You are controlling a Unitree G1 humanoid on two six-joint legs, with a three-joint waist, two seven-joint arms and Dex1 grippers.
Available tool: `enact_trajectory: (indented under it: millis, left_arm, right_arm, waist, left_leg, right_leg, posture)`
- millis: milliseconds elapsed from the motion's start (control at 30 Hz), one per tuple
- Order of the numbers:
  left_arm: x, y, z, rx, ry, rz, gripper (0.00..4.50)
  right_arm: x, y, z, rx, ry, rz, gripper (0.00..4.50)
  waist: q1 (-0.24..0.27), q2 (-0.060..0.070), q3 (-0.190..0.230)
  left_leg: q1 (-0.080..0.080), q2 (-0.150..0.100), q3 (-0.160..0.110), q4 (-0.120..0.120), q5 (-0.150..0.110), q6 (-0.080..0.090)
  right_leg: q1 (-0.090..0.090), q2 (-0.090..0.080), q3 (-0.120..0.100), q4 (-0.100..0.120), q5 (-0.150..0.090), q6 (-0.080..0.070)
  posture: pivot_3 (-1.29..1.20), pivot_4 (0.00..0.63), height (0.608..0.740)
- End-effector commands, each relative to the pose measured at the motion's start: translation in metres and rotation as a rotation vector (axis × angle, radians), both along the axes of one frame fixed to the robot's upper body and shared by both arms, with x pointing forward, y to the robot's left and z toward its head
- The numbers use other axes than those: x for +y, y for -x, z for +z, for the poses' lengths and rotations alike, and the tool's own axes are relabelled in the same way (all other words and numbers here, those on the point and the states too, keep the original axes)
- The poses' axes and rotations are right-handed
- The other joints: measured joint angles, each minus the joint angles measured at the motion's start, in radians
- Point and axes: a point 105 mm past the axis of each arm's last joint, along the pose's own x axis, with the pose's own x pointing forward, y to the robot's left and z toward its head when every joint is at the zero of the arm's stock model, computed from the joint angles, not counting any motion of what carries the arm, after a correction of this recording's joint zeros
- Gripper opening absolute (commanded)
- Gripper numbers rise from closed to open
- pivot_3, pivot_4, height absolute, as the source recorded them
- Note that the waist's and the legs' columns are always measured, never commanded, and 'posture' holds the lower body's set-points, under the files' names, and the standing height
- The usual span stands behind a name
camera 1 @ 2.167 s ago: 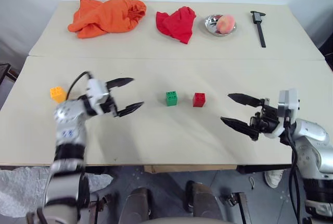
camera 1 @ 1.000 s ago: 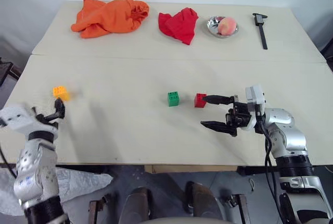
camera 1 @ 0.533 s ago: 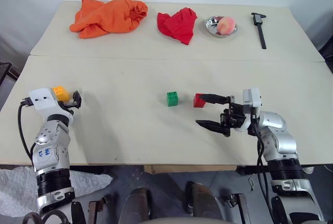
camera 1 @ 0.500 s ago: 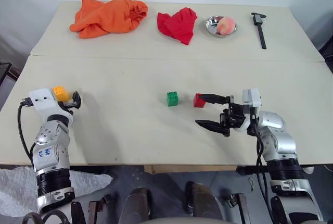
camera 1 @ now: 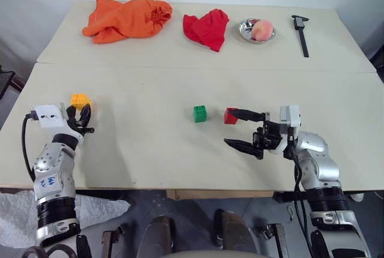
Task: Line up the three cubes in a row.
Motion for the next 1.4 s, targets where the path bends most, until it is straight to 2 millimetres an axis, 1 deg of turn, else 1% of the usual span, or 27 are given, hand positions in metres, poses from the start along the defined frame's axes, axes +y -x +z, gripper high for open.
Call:
enact_trajectory:
  millis: [33,67,200,267,300,367,433,533,633,700,800,900,1000,1100,1233,1267,1400]
  left_arm:
    - [-0.03,0.0,0.024,-0.062,-0.119,-0.312,1.88]
    - [-0.036,0.0,0.026,-0.06,-0.144,-0.371,1.88]
    - [-0.074,-0.009,0.032,-0.029,-0.247,-0.708,1.88]
    - [-0.094,-0.021,0.035,-0.005,-0.208,-0.836,1.88]
    - [-0.104,-0.024,0.033,0.016,-0.241,-0.908,1.88]
    - [-0.12,-0.025,0.022,0.074,-0.359,-1.037,1.88]
    - [-0.132,-0.029,0.017,0.109,-0.417,-1.115,1.88]
    - [-0.146,-0.032,0.015,0.13,-0.463,-1.195,1.88]
    - [-0.157,-0.031,0.006,0.176,-0.526,-1.266,1.88]
    - [-0.16,-0.032,0.003,0.191,-0.555,-1.276,1.88]
    - [-0.171,-0.039,0.004,0.186,-0.559,-1.258,1.88]
    - [-0.174,-0.041,0.0,0.211,-0.573,-1.247,1.88]
    - [-0.172,-0.041,-0.001,0.244,-0.542,-1.253,1.88]
    - [-0.173,-0.045,0.002,0.223,-0.527,-1.221,2.5]
    - [-0.178,-0.047,0.003,0.193,-0.53,-1.209,3.77]
    - [-0.18,-0.047,0.003,0.187,-0.524,-1.211,4.01]
    - [-0.185,-0.05,0.002,0.18,-0.523,-1.184,4.01]
  right_arm:
    - [-0.013,0.004,0.014,-0.06,0.001,-0.047,4.5]
    - [-0.015,0.004,0.014,-0.059,0.004,-0.053,4.5]
    - [-0.023,0.006,0.014,-0.055,0.018,-0.086,4.5]
    - [-0.026,0.008,0.015,-0.055,0.022,-0.102,4.5]
    - [-0.027,0.009,0.015,-0.056,0.026,-0.108,4.5]
    - [-0.029,0.01,0.016,-0.058,0.029,-0.12,4.5]
    - [-0.031,0.013,0.017,-0.059,0.031,-0.133,4.5]
    - [-0.034,0.016,0.017,-0.057,0.047,-0.15,4.5]
    - [-0.04,0.019,0.02,-0.063,0.052,-0.185,4.5]
    - [-0.042,0.021,0.021,-0.062,0.056,-0.194,4.5]
    - [-0.045,0.027,0.02,-0.055,0.06,-0.215,4.5]
    - [-0.044,0.032,0.019,-0.047,0.057,-0.224,4.5]
    - [-0.043,0.034,0.018,-0.038,0.057,-0.227,4.5]
    - [-0.043,0.036,0.018,-0.033,0.057,-0.228,4.5]
    - [-0.043,0.036,0.018,-0.028,0.056,-0.229,4.5]
    - [-0.043,0.036,0.018,-0.028,0.056,-0.229,4.5]
    - [-0.041,0.035,0.019,-0.025,0.057,-0.223,4.5]
  waist:
    - [0.004,0.0,0.0]
    - [0.004,0.0,0.0]
    - [0.004,0.0,0.0]
    - [0.008,0.0,0.0]
    - [0.007,0.0,0.0]
    - [0.003,0.0,0.0]
    - [-0.002,0.0,0.0]
    - [-0.006,0.0,0.0]
    - [-0.003,0.0,0.0]
    - [-0.001,0.0,0.0]
    - [0.006,0.0,0.0]
    - [0.011,0.0,0.0]
    - [0.014,0.0,0.0]
    - [0.015,0.0,0.0]
    - [0.015,0.0,0.0]
    - [0.015,0.0,0.0]
    - [0.015,0.0,0.0]
  left_leg:
    - [0.0,0.0,0.0,0.0,0.0,0.0]
    - [0.0,0.0,0.0,0.0,0.0,0.0]
    - [0.0,0.0,0.001,0.0,0.0,0.0]
    - [0.0,0.0,0.001,0.0,0.0,0.0]
    - [0.0,0.0,0.001,0.0,0.0,0.0]
    - [0.0,-0.001,0.001,0.0,0.0,0.0]
    - [0.0,-0.001,0.003,-0.001,0.0,0.0]
    - [0.0,-0.001,0.004,-0.002,0.0,0.001]
    - [-0.001,-0.001,0.004,-0.002,0.0,0.001]
    - [-0.001,-0.001,0.004,-0.001,0.0,0.001]
    - [-0.001,0.0,0.004,-0.001,0.0,0.001]
    - [-0.001,-0.001,0.004,-0.001,0.0,0.002]
    - [-0.001,-0.001,0.004,0.0,0.0,0.002]
    - [-0.001,-0.001,0.004,0.0,0.0,0.002]
    - [-0.001,-0.001,0.004,0.0,-0.001,0.002]
    - [-0.001,-0.001,0.004,0.0,-0.001,0.002]
    - [-0.001,-0.001,0.004,0.0,-0.001,0.002]
  right_leg:
    - [0.0,0.0,0.0,0.0,0.0,0.0]
    - [0.0,0.0,0.0,0.0,0.0,0.0]
    - [0.0,0.0,0.0,0.0,0.0,0.0]
    - [0.0,0.0,0.0,0.0,0.0,0.0]
    - [0.0,0.0,0.0,0.0,0.0,0.0]
    - [0.0,0.0,0.0,0.0,0.0,0.0]
    - [0.0,0.0,0.0,0.0,0.0,0.0]
    - [-0.001,0.0,0.0,-0.001,0.0,0.0]
    - [-0.002,0.0,0.0,-0.001,0.0,0.0]
    - [-0.002,0.0,0.0,-0.001,0.0,0.001]
    - [-0.002,0.0,0.0,-0.001,0.0,0.001]
    - [-0.002,0.0,0.0,-0.001,0.0,0.001]
    - [-0.002,0.0,0.0,-0.001,0.0,0.001]
    - [-0.002,0.0,0.0,-0.001,0.0,0.001]
    - [-0.002,0.0,0.0,-0.001,0.0,0.001]
    - [-0.002,0.0,0.0,-0.001,0.0,0.001]
    - [-0.002,0.0,0.0,-0.001,0.0,0.001]
  posture:
    - [0.0,0.15,0.74]
    - [0.0,0.15,0.74]
    - [0.0,0.15,0.74]
    - [0.0,0.15,0.74]
    - [0.0,0.15,0.74]
    - [0.0,0.15,0.74]
    - [0.0,0.15,0.74]
    - [0.0,0.15,0.74]
    - [0.0,0.15,0.74]
    - [0.0,0.15,0.74]
    - [0.0,0.15,0.74]
    - [0.0,0.15,0.74]
    - [0.0,0.15,0.74]
    - [0.0,0.15,0.74]
    - [0.0,0.15,0.74]
    - [0.0,0.15,0.74]
    - [0.0,0.15,0.74]
